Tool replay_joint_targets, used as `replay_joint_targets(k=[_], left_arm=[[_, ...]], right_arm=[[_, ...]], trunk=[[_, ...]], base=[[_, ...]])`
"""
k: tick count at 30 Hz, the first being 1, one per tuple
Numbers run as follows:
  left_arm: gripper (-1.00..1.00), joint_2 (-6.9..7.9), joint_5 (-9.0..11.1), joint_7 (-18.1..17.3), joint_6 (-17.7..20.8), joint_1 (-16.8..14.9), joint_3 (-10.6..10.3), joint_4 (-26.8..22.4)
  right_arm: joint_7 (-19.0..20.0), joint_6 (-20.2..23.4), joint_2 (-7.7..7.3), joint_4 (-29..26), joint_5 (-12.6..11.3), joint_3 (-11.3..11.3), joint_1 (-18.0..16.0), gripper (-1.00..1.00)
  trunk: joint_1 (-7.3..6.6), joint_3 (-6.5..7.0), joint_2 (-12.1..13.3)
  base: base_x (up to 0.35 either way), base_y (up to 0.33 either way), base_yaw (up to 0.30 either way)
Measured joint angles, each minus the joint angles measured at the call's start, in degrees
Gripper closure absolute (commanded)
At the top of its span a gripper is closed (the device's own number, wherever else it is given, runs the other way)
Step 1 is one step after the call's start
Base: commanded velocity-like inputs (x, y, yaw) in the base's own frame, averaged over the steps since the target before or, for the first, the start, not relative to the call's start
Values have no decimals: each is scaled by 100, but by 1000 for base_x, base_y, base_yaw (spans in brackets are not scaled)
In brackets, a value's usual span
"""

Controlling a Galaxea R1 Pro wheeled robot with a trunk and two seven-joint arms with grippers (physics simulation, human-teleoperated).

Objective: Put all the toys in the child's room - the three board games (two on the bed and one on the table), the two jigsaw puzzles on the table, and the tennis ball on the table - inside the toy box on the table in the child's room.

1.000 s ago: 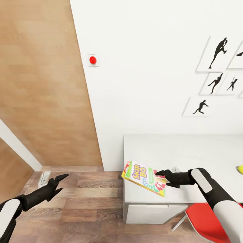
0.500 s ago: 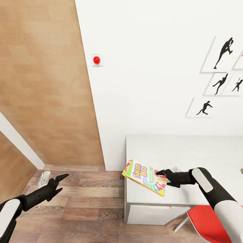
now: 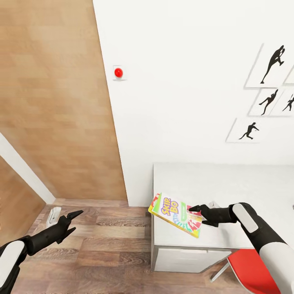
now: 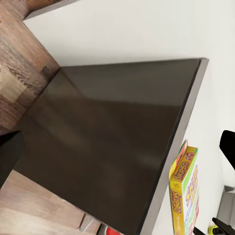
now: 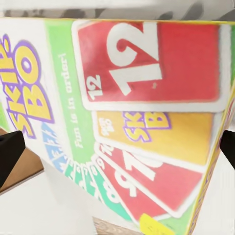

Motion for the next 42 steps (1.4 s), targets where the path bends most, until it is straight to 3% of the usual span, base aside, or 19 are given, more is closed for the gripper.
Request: replay_joint_targets(k=[13, 22, 30, 40, 42], left_arm=[[-100, 0, 0, 0, 3, 1, -5, 0], [-100, 1, -1, 0, 3, -9, -16, 1], [-100, 15, -30, 35, 2, -35, -211, 1], [-100, -17, -375, 67, -45, -122, -400, 10], [-100, -130, -458, 67, -173, -189, -424, 32]], right_arm=[[0, 0, -11, 1, 5, -42, -1, -100], [4, -1, -46, -1, -5, -56, 0, -100], [2, -6, -54, -1, -6, -59, -2, -100], [-16, -26, -78, -13, -6, -65, -15, -100], [-26, -74, -184, -71, -1, -72, -21, -100]], trunk=[[0, 0, 0], [0, 0, 0], [0, 0, 0], [0, 0, 0], [0, 0, 0]], base=[[0, 0, 231], [0, 0, 87], [0, 0, 19], [0, 0, 5], [0, 0, 1]])
